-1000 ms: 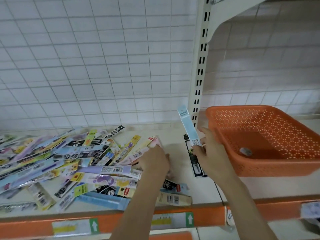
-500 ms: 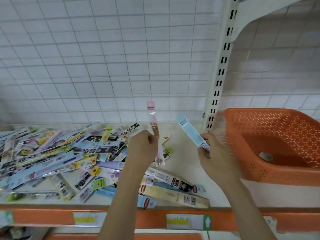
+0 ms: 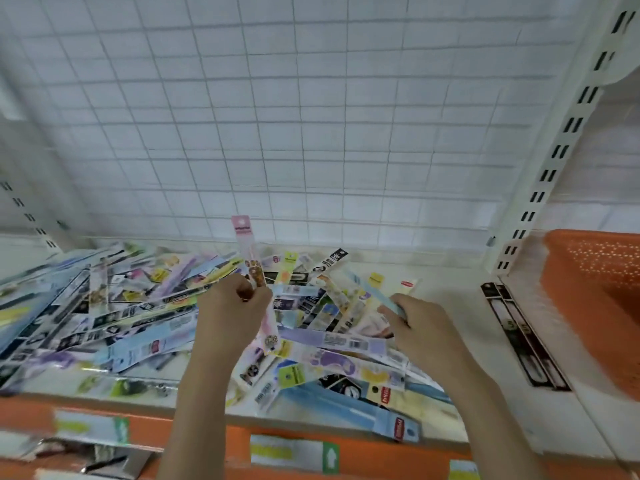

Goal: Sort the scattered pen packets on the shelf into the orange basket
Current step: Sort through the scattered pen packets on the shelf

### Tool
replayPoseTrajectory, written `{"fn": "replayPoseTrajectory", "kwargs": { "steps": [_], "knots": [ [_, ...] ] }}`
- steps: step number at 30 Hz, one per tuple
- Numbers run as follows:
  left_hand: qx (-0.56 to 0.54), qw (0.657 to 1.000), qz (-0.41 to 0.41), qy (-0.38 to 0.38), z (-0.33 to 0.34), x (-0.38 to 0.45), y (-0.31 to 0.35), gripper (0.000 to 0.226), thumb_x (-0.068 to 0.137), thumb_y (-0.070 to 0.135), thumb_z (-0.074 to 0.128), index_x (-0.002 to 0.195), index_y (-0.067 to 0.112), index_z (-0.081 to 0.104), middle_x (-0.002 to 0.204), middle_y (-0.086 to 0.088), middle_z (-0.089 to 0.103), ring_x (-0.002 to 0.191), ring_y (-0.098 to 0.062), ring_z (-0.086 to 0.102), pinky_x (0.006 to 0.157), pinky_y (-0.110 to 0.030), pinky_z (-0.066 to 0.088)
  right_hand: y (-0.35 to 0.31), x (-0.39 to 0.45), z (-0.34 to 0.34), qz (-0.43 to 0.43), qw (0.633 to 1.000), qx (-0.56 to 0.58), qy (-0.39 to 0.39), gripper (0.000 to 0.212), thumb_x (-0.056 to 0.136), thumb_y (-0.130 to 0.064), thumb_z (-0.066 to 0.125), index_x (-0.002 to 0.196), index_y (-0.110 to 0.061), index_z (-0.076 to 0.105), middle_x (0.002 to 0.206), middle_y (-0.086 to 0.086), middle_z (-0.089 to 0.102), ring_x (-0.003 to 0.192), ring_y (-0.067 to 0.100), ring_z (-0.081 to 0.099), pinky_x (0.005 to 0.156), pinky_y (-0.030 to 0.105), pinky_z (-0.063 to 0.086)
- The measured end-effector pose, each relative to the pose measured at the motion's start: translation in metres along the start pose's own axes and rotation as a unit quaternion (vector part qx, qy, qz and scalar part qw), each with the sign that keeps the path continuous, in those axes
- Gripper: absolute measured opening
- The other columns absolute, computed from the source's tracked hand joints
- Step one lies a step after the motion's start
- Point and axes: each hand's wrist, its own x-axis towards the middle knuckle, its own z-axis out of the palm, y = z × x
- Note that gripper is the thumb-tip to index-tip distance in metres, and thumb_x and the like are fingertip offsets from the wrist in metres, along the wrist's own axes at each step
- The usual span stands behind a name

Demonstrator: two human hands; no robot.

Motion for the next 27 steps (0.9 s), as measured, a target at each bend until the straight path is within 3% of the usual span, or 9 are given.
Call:
{"fn": "replayPoseTrajectory", "kwargs": {
  "steps": [6,9,11,14,16,18,20,22,27],
  "knots": [
    [-0.029,0.999,0.004,-0.041,-0.024,0.044,-0.053,0.037,0.085,0.014,0.054,0.056,0.01,0.031,0.05,-0.003,0.034,0.049,-0.021,0.032,0.05,-0.029,0.027,-0.055,0.0,0.043,-0.005,0.999,-0.001,-0.054,0.03,0.086,-0.045,0.061,0.112,-0.031,0.058,0.069,-0.007,0.058,0.062,0.008,0.053,0.059,0.028,0.041],
    [-0.022,0.999,0.012,-0.026,-0.023,0.045,-0.056,0.042,0.092,0.019,0.049,0.058,0.011,0.027,0.05,-0.003,0.031,0.047,-0.02,0.028,0.048,-0.029,0.022,-0.056,-0.001,0.044,-0.029,0.992,-0.092,-0.076,0.017,0.089,-0.044,0.056,0.095,-0.029,0.06,0.064,-0.008,0.053,0.067,0.01,0.053,0.055,0.021,0.034],
    [-0.026,0.999,0.008,-0.033,-0.024,0.047,-0.062,0.036,0.095,0.021,0.047,0.063,0.011,0.033,0.054,-0.01,0.046,0.051,-0.027,0.042,0.048,-0.03,0.026,-0.055,0.002,0.042,-0.031,0.99,-0.116,-0.071,0.02,0.091,-0.04,0.053,0.075,-0.028,0.051,0.061,-0.007,0.046,0.068,0.014,0.051,0.053,0.02,0.032],
    [-0.047,0.997,0.015,-0.06,-0.027,0.051,-0.071,0.011,0.096,0.009,0.04,0.104,0.008,0.047,0.074,-0.018,0.059,0.069,-0.033,0.057,0.055,-0.032,0.036,-0.053,0.003,0.034,-0.013,0.991,-0.133,-0.025,0.026,0.089,-0.037,0.056,0.066,-0.03,0.045,0.067,-0.008,0.039,0.07,0.015,0.047,0.052,0.02,0.028],
    [-0.039,0.995,0.042,-0.081,-0.027,0.054,-0.075,0.031,0.096,0.007,0.038,0.127,0.008,0.04,0.086,-0.017,0.061,0.082,-0.035,0.06,0.066,-0.037,0.043,-0.051,-0.001,0.027,0.006,0.989,-0.147,0.023,0.009,0.087,-0.033,0.061,0.083,-0.025,0.059,0.077,-0.01,0.037,0.075,0.015,0.045,0.054,0.024,0.029],
    [-0.047,0.993,0.055,-0.089,-0.025,0.054,-0.073,0.038,0.096,0.01,0.039,0.134,0.01,0.037,0.099,-0.022,0.063,0.091,-0.04,0.061,0.074,-0.043,0.047,-0.044,-0.005,0.021,0.021,0.985,-0.161,0.056,0.019,0.081,-0.023,0.067,0.097,-0.014,0.064,0.092,-0.004,0.043,0.085,0.02,0.048,0.066,0.024,0.029],
    [-0.056,0.991,0.05,-0.113,-0.023,0.051,-0.065,0.038,0.095,0.005,0.038,0.132,0.011,0.041,0.088,-0.023,0.062,0.077,-0.037,0.059,0.065,-0.04,0.045,-0.041,-0.009,0.014,0.028,0.983,-0.163,0.078,0.02,0.077,-0.015,0.069,0.095,-0.011,0.061,0.096,0.001,0.046,0.092,0.024,0.048,0.071,0.023,0.026],
    [-0.07,0.989,0.039,-0.127,-0.021,0.047,-0.057,0.034,0.093,0.001,0.036,0.123,0.013,0.044,0.067,-0.012,0.052,0.056,-0.023,0.047,0.048,-0.03,0.032,-0.044,-0.014,0.009,0.034,0.982,-0.16,0.09,0.014,0.08,-0.012,0.063,0.087,-0.015,0.051,0.083,-0.004,0.042,0.086,0.022,0.043,0.064,0.024,0.021],
    [-0.093,0.987,0.037,-0.13,-0.019,0.033,-0.041,0.02,0.096,0.011,0.036,0.115,0.013,0.042,0.061,-0.002,0.046,0.051,-0.016,0.04,0.048,-0.029,0.028,-0.043,-0.02,0.003,0.032,0.984,-0.137,0.108,0.017,0.086,-0.017,0.052,0.08,-0.019,0.037,0.06,-0.007,0.034,0.063,0.017,0.038,0.048,0.021,0.021]
  ]
}}
